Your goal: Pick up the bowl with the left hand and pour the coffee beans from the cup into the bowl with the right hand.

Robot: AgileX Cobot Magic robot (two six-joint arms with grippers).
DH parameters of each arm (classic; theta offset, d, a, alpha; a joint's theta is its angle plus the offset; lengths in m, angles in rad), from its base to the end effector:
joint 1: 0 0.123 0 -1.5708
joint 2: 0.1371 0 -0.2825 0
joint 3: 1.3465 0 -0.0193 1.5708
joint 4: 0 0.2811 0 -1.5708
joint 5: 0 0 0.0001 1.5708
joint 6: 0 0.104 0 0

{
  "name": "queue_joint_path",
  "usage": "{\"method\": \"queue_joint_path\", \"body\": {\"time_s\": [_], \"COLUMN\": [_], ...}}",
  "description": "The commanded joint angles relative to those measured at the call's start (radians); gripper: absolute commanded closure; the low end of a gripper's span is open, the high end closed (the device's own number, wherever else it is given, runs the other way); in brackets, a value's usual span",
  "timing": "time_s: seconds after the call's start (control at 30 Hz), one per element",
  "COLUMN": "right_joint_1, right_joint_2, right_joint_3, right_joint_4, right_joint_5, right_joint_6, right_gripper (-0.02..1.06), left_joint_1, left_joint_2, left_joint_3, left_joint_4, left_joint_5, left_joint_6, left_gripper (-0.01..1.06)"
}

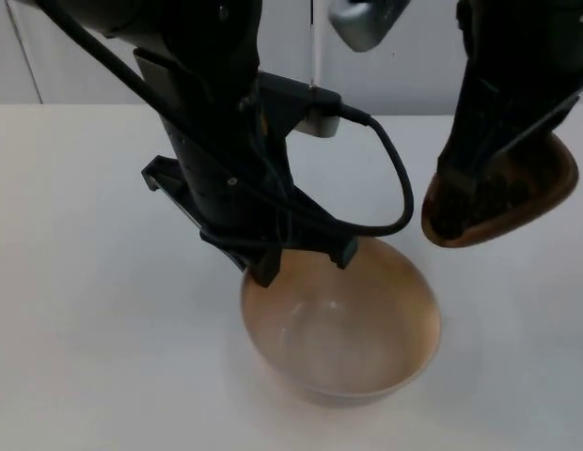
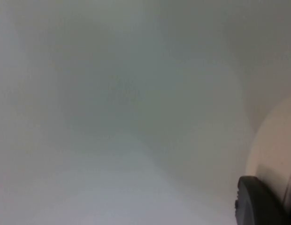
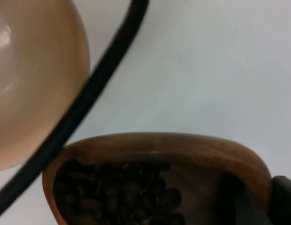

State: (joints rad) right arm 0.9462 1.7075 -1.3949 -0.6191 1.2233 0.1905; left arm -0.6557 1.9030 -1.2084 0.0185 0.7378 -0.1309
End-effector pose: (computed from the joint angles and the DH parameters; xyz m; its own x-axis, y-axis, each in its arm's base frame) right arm 0.2632 0.2680 0.2654 -0.5439 -0.8226 -0.1662 -0.6452 0.5365 -0.5440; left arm 0.3121 -0.2385 0.1290 -0.8383 0.4973 -0.2236 0.5130 0.8583 -0.0141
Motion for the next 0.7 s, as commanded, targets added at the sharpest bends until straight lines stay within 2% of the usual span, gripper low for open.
{"method": "queue_joint_path", "body": {"time_s": [0.0,0.37,0.67], "right_joint_1": [0.034,0.052,0.077], "right_joint_2": [-0.013,-0.013,-0.013], "right_joint_3": [0.003,0.003,0.003], "right_joint_4": [-0.069,-0.169,-0.217], "right_joint_5": [-0.002,-0.002,-0.002], "right_joint_6": [0.022,0.022,0.022], "right_gripper": [1.04,1.04,1.04], "left_joint_1": [-0.005,-0.005,-0.005], "left_joint_2": [-0.004,-0.004,-0.004], "left_joint_3": [-0.002,-0.002,-0.002], "left_joint_4": [-0.009,-0.009,-0.009], "left_joint_5": [-0.012,-0.014,-0.018], "left_joint_6": [-0.005,-0.005,-0.005], "left_gripper": [1.05,1.05,1.05]}}
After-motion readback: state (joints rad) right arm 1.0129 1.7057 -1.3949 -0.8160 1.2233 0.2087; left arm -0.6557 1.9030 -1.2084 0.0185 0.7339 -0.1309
